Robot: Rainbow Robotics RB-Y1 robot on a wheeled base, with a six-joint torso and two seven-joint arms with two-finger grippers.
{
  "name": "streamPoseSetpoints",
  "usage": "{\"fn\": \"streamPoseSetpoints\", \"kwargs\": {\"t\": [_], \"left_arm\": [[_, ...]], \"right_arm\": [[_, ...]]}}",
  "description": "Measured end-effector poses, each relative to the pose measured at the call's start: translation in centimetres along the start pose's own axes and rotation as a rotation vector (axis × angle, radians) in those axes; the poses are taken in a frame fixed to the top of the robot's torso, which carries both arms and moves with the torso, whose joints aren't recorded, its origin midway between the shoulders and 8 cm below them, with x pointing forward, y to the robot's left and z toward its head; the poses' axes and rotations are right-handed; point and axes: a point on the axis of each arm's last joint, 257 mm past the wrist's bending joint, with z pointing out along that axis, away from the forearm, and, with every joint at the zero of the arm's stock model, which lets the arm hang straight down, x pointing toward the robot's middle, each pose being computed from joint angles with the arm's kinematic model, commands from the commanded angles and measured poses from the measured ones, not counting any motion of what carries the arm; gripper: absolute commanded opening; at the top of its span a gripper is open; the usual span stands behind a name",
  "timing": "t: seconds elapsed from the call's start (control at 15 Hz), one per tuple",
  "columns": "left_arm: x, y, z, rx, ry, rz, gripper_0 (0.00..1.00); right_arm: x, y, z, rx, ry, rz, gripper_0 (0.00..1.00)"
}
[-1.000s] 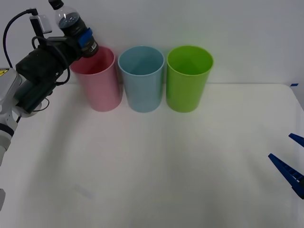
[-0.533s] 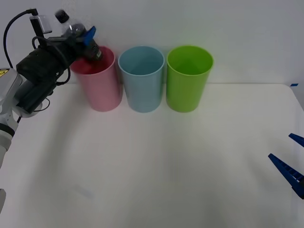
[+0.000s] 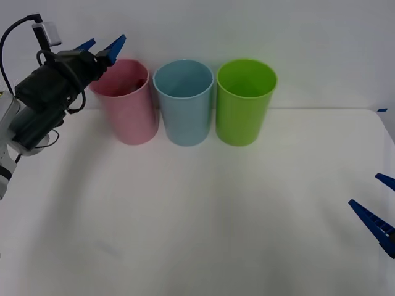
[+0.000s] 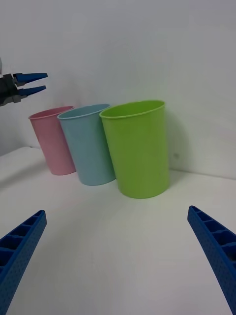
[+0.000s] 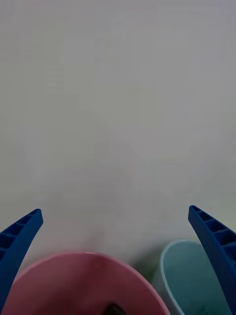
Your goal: Grasp the object on the table and drop it into the matching bin: aluminum can to the light blue bin, PET bottle to the pink bin.
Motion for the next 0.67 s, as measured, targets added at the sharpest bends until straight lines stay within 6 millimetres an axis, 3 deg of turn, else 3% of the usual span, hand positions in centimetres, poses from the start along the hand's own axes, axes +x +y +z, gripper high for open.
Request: {"fn": "streamPoseSetpoints", "kwargs": {"t": [0.27, 0.67], "left_arm": [[-0.3, 0.7, -3.6, 0.015, -0.002, -0.015, 1.0], [-0.9, 2.8, -12.2, 0.001, 0.006, 0.005, 1.0]], "right_arm": [[0.0, 0.0, 0.0, 0.0, 0.0, 0.0, 1.0], [0.0, 0.0, 0.0, 0.0, 0.0, 0.0, 1.0]]}}
